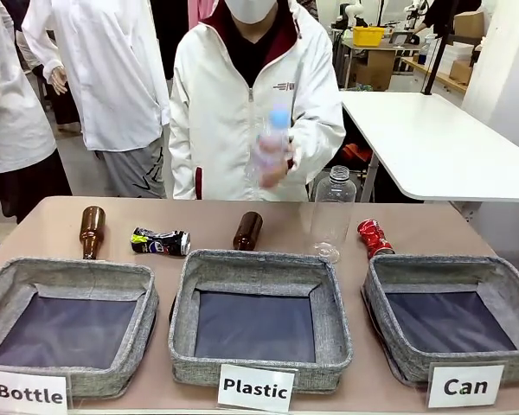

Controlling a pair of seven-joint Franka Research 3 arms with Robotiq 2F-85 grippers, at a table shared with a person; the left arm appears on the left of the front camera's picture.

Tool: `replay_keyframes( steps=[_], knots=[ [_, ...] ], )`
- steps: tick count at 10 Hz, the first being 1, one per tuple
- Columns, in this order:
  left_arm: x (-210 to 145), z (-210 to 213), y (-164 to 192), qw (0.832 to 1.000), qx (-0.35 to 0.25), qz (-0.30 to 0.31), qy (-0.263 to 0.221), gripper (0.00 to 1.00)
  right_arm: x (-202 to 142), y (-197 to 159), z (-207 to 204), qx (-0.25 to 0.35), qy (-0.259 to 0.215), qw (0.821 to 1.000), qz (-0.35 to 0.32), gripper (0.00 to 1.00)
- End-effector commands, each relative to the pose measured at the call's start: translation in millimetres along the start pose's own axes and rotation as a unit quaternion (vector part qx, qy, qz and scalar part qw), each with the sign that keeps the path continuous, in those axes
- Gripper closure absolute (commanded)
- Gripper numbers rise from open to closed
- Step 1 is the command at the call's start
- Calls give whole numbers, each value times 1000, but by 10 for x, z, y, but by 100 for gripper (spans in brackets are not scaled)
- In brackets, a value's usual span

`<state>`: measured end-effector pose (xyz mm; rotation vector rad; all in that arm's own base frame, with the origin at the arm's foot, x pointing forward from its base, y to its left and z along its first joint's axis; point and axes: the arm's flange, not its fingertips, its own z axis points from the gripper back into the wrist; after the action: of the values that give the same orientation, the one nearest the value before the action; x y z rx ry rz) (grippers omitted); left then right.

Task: Sort the can waste into the basket.
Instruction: Pick up the can waste from the table and place it in the right Fabric basket.

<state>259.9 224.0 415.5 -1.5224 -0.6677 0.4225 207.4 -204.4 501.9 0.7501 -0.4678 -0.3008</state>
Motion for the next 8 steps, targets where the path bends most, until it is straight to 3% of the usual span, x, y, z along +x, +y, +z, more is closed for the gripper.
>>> replay_keyframes(
  steps=[1, 4, 5, 6, 7, 8],
  knots=[
    [-44, 15, -10, 1000, -2, -11, 6, 0, 223, 750, -884, -100, 82, 990, 58, 0],
    [-44, 15, -10, 1000, -2, -11, 6, 0, 605, 1508, -1865, -205, 143, 956, 156, 0],
    [-44, 15, -10, 1000, -2, -11, 6, 0, 560, 1699, -2021, -217, 129, 949, 188, 0],
    [-44, 15, -10, 1000, -2, -11, 6, 0, 484, 1783, -1918, -231, 119, 946, 192, 0],
    [-44, 15, -10, 1000, -2, -11, 6, 0, 360, 1745, -2095, -189, 140, 956, 174, 0],
    [-44, 15, -10, 1000, -2, -11, 6, 0, 360, 1745, -2095, -189, 140, 956, 174, 0]
  ],
)
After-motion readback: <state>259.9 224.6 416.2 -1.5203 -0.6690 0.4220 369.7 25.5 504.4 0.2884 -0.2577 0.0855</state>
